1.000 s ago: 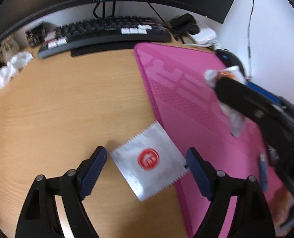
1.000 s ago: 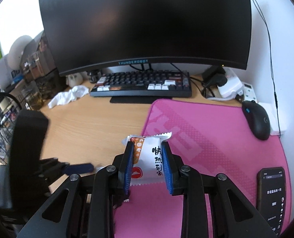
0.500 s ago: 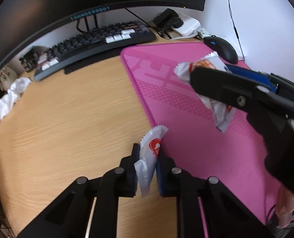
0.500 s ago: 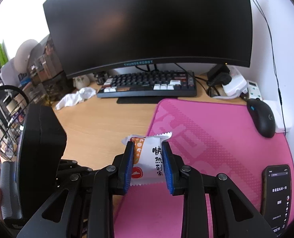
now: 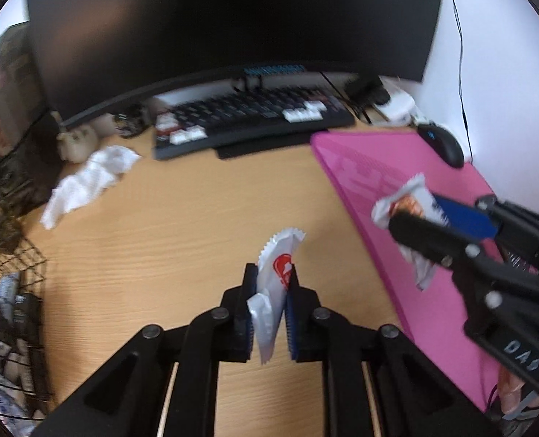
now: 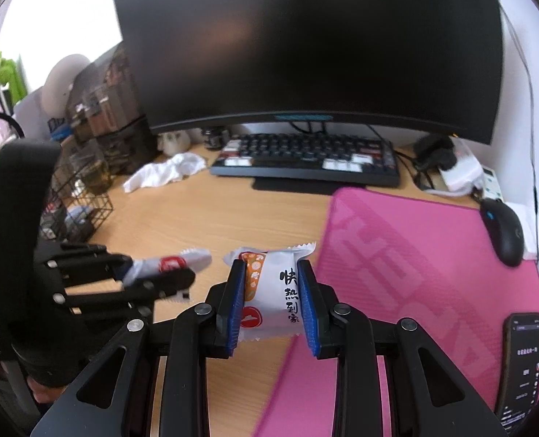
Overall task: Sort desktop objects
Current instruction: 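Carry both white packets over the basket and open both tools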
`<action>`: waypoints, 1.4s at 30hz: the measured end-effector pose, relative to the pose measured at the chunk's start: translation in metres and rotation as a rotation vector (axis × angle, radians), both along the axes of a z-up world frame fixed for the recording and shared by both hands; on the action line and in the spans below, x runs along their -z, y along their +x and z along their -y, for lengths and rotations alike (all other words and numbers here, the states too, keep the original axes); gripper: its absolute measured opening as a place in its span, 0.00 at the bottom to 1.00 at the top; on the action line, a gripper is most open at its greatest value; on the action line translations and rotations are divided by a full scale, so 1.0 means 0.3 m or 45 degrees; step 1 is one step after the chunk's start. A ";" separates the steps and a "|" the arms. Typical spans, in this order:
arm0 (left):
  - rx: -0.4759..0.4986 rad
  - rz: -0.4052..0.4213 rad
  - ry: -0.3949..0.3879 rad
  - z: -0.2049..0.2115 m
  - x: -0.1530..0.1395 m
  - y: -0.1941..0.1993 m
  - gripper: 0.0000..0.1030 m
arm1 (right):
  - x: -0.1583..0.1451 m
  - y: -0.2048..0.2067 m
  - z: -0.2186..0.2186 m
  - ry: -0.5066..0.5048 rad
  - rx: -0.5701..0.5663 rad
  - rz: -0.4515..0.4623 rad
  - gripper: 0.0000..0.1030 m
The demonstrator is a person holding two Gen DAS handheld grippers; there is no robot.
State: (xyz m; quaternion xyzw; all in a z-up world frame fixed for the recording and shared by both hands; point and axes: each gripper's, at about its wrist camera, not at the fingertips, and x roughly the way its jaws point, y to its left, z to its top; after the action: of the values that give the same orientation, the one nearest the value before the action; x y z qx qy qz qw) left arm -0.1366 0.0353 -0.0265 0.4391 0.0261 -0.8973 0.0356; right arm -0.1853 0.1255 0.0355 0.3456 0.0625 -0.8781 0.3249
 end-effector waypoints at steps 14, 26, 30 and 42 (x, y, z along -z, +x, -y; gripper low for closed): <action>-0.410 -0.175 -0.132 0.572 -0.246 0.433 0.13 | -0.167 0.320 0.684 -0.107 -0.467 -0.128 0.28; -0.623 -0.149 -0.073 0.894 -0.157 0.688 0.13 | -0.124 0.528 1.066 -0.050 -0.663 -0.123 0.28; -0.626 -0.165 -0.079 0.915 -0.153 0.699 0.19 | -0.119 0.544 1.105 -0.023 -0.641 -0.157 0.36; -0.626 -0.210 -0.050 0.869 -0.187 0.696 0.84 | -0.164 0.474 0.967 -0.059 -0.492 -0.152 0.62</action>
State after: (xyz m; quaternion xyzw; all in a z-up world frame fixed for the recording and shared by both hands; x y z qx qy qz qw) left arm 0.0722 -0.2253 0.0298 0.3443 0.1175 -0.8948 0.2590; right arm -0.0430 -0.1647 0.0849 0.2670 0.1266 -0.8195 0.4909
